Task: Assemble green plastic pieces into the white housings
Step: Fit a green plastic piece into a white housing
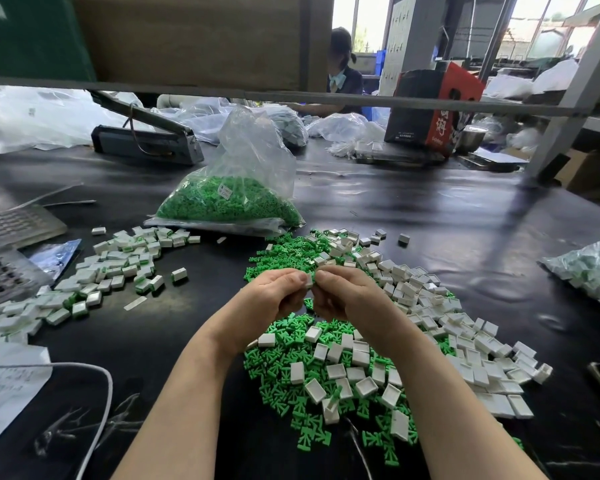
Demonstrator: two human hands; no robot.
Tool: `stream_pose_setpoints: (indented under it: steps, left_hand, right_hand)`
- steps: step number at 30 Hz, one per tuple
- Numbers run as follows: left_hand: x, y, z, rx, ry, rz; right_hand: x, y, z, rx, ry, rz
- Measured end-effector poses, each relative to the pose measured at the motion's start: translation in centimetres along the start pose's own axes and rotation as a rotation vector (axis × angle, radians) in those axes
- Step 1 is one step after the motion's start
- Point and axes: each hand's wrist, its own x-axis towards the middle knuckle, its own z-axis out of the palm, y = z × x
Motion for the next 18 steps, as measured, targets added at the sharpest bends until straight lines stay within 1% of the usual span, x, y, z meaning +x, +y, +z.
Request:
stream_pose_setpoints:
  steps: [5,10,14,18]
  left_hand:
    - [0.23,-0.37,-0.05,0.042,-0.004,-0.004]
    - [0.39,-0.88,-0.33,0.163,0.020,0.000]
    - [0.31,-0.67,-0.25,0.145,0.018,0.006]
    - [0.21,-0.58,0.06,0.063,0.022,0.007]
  right_hand:
    - [0.13,0.20,-0.48,-0.014,-0.007,0.033]
    - [0.35,0.25,-0.40,-0.213,0.021,-0.022]
    - [0.33,0.22,-0.50,-0.214,0.013,-0.030]
    - [0.12,0.01,-0.43,-0.166,-0.023,-0.011]
